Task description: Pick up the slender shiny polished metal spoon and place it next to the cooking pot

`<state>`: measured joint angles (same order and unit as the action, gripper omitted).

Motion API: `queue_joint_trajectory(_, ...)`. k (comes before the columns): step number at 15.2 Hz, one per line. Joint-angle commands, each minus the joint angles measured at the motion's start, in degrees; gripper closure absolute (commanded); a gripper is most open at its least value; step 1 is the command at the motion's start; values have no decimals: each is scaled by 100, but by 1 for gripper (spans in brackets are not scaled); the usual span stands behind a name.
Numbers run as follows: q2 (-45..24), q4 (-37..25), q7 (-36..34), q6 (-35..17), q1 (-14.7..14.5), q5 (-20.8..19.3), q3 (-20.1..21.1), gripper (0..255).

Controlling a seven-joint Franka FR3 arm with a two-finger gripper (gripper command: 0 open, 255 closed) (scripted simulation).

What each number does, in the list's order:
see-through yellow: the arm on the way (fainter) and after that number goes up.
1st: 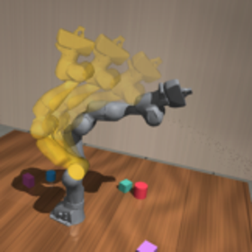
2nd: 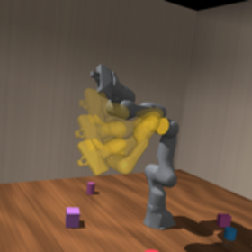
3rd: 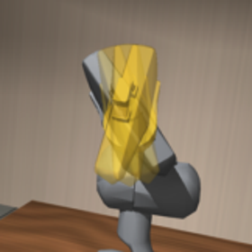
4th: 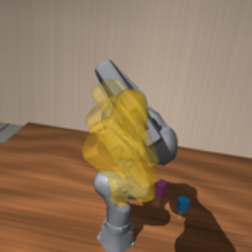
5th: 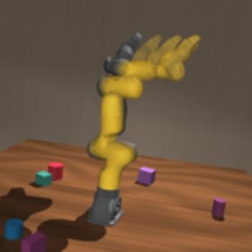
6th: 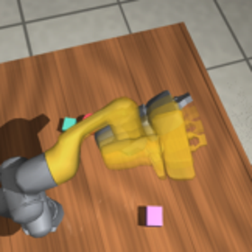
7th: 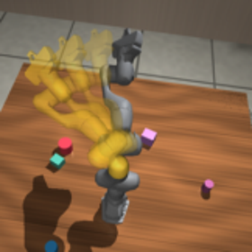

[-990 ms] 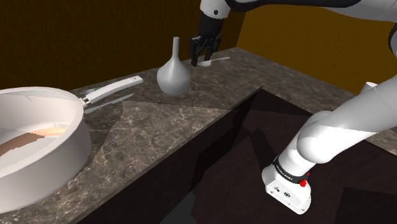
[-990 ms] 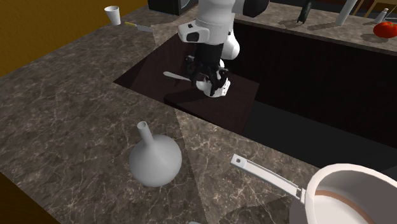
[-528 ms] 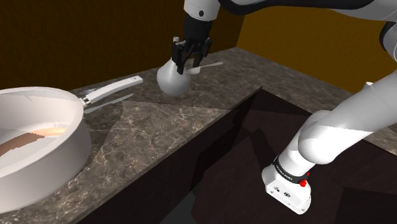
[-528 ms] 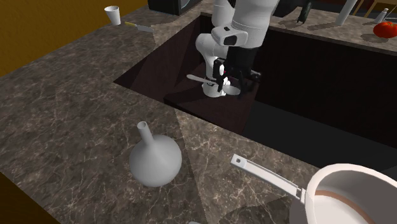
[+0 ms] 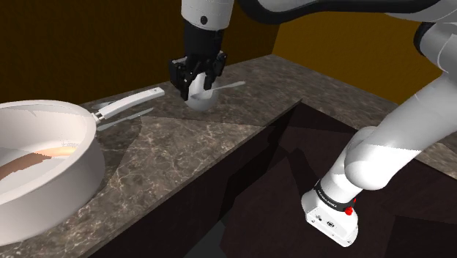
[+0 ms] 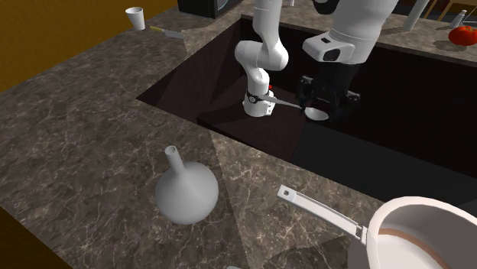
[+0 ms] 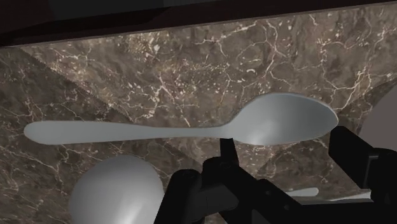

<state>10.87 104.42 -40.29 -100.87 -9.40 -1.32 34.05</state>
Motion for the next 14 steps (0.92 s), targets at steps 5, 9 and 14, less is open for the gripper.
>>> queue_joint_trajectory(5,-399,-168,-692,-109,-186,-240,432,255)
queue_joint_trajectory(9,-372,163,-714,-419,-191,-228,432,255)
queue_joint_trajectory(14,-375,545,-758,-800,-198,-238,443,255)
